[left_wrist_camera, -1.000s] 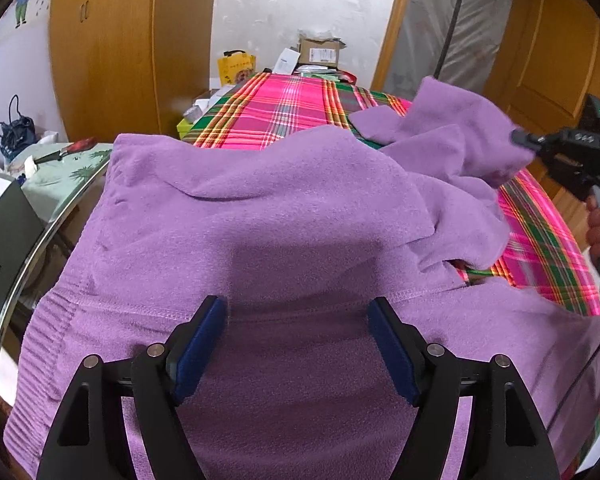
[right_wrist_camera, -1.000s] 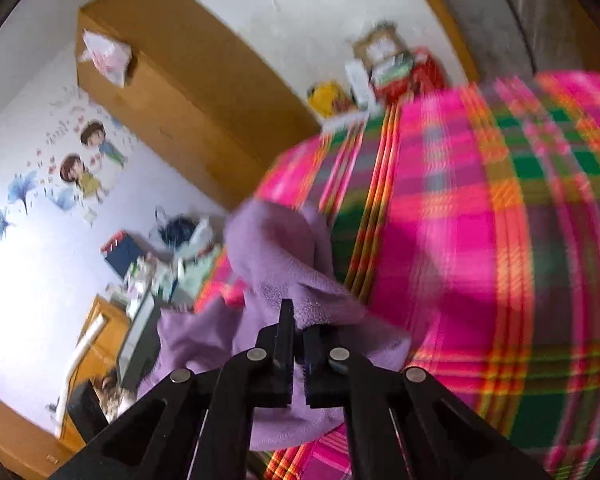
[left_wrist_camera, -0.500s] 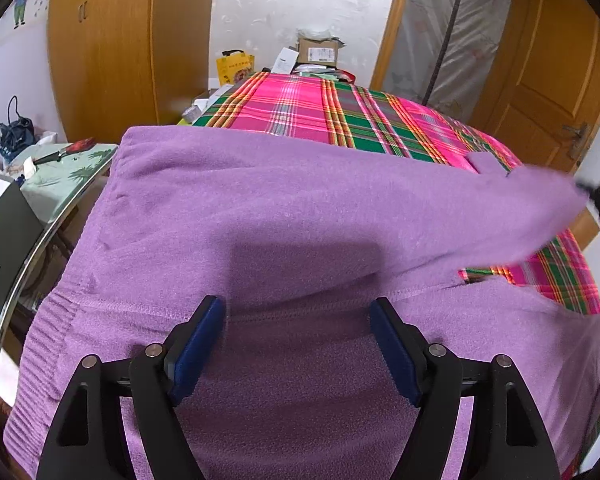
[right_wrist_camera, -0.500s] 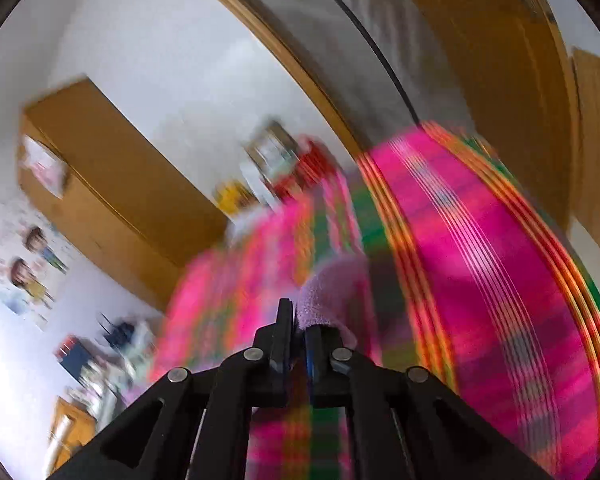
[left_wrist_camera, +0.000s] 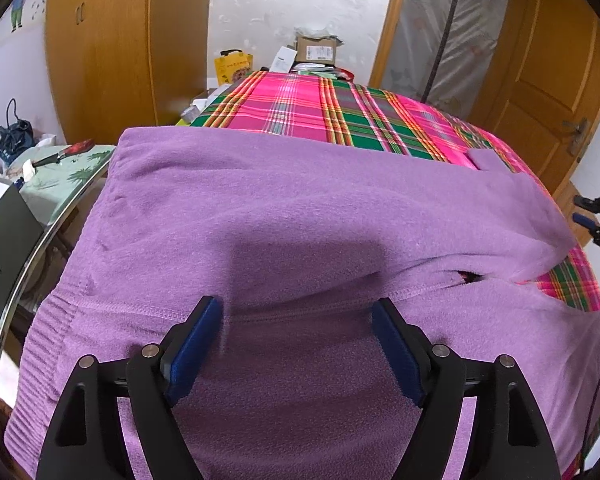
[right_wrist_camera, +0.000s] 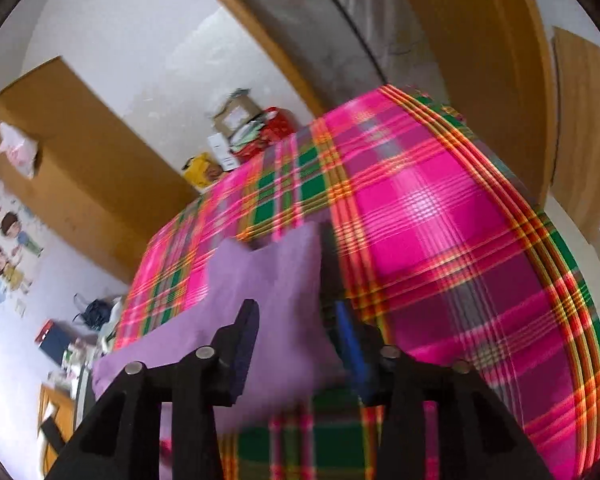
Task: Fold clothes
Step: 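Lay the sleeve across the sweater body with the right gripper and release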
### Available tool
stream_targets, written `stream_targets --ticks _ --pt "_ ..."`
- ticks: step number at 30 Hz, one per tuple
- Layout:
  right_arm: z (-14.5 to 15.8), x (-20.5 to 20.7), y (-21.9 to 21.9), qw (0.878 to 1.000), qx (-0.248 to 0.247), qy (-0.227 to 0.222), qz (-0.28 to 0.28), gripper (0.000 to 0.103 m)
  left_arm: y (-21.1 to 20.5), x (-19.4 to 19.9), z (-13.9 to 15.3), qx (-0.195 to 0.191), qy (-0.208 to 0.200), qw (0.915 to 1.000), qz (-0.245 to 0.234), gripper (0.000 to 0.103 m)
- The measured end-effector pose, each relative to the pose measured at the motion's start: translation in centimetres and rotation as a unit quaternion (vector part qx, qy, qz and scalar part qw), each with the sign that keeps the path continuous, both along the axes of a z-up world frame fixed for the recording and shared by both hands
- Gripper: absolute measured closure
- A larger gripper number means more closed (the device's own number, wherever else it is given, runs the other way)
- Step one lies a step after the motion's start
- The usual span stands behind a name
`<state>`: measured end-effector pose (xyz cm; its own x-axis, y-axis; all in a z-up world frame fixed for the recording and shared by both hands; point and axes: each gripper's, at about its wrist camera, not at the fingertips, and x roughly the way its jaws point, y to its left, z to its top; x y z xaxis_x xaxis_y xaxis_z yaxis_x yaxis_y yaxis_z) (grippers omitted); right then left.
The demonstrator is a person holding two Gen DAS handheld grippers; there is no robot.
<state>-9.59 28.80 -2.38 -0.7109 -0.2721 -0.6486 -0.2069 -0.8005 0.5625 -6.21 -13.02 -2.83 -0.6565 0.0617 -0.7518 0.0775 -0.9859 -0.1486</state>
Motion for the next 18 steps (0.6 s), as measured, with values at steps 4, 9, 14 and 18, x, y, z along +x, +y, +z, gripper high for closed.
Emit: stream_targets --ticks 4,9,14,18 --pt "-2.1 -1.6 -1.0 0.999 -0.016 -0.027 0.021 0.06 -0.1 0.1 0.0 0.003 0.001 1.0 0.0 0.023" --pt "-2.8 -3.1 -2.2 0.998 0.037 -0.04 0.031 0.06 -0.2 0.2 0.0 0.006 0.002 1.0 0.0 0.023" --pt "-2.7 -3.5 -2.3 0.997 0.064 -0.041 0.031 0.06 -0.3 0.2 0.0 0.011 0.003 0.9999 0.0 0.023" --pt "-3.1 -3.5 -2.1 0.997 0.056 -0.035 0.04 0.057 -0.2 0.1 0.0 0.01 0.003 0.9999 0.0 0.023"
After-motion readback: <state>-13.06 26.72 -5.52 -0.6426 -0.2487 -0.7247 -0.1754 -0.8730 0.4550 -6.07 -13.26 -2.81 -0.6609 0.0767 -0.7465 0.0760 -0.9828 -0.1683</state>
